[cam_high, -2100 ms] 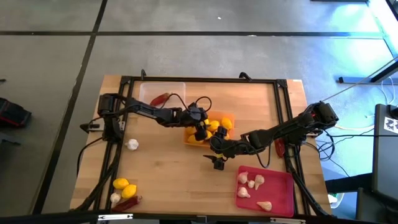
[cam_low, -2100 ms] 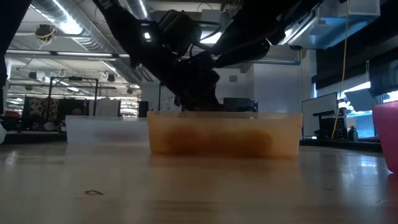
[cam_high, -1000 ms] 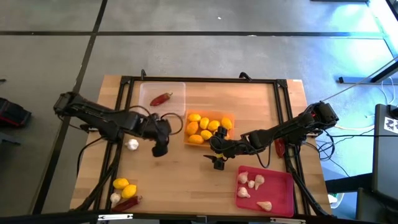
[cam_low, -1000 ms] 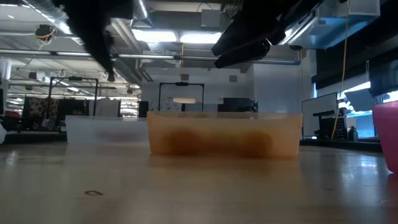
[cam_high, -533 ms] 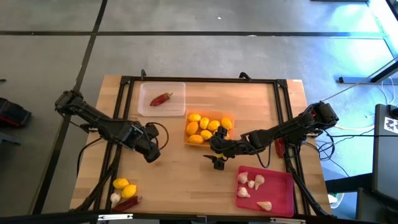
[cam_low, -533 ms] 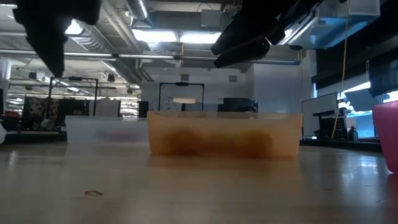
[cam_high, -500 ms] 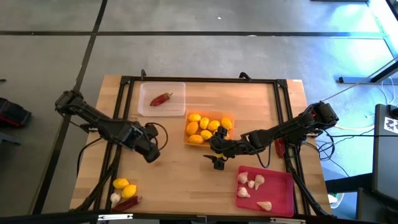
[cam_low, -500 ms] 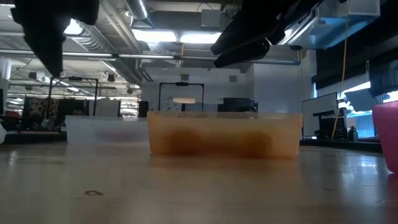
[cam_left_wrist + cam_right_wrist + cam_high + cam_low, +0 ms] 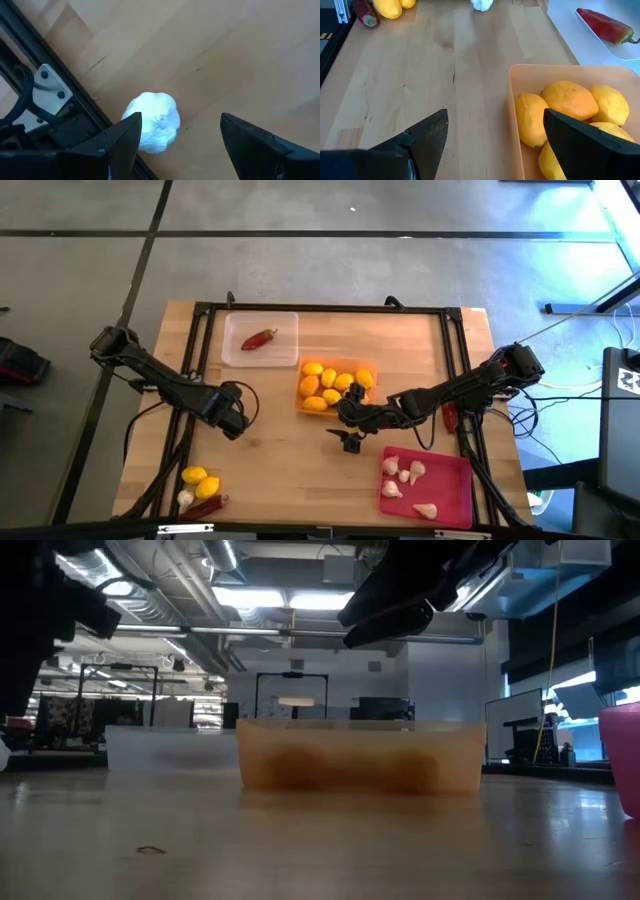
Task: Sort produce into baskets
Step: Put the garlic into the red bin
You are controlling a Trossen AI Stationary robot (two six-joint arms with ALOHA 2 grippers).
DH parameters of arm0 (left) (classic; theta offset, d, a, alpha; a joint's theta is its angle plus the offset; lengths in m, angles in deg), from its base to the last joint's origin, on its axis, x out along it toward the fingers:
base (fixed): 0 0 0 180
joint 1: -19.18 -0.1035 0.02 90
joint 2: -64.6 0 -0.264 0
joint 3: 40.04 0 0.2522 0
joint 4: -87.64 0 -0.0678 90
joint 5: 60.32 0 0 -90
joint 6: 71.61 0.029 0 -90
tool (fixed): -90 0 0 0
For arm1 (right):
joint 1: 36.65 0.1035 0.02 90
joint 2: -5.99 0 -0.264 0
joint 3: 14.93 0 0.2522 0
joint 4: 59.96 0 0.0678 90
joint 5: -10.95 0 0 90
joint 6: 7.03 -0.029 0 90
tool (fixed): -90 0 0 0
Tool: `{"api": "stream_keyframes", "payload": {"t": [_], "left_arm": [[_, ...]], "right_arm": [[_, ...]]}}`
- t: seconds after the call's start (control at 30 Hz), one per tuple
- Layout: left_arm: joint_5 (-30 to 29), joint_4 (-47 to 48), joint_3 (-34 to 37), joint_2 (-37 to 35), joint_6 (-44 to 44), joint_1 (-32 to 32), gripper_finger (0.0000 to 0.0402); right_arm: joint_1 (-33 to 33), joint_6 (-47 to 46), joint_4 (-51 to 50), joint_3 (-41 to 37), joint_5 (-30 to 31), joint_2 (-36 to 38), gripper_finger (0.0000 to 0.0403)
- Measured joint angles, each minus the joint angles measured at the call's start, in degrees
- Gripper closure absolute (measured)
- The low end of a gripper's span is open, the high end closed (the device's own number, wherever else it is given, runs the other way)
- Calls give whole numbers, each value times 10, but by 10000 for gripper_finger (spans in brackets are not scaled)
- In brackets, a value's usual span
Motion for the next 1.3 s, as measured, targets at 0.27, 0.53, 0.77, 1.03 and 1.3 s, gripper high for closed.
{"api": "stream_keyframes", "payload": {"t": [0.27, 0.53, 0.77, 1.03, 1.3], "left_arm": [[13, 19, 30, 0, -33, 0, 137], [31, 19, 47, 5, -48, 0, 137], [33, 13, 48, 9, -43, 0, 137], [42, -7, 58, 48, -29, -1, 137], [65, -47, 58, 84, 33, 0, 137]], "right_arm": [[0, 0, 3, 0, 0, 0, 84], [0, 0, 3, 0, 0, 0, 84], [0, 0, 0, 0, 0, 0, 84], [0, 0, -1, 0, 0, 0, 84], [0, 2, 1, 0, 0, 0, 84]]}}
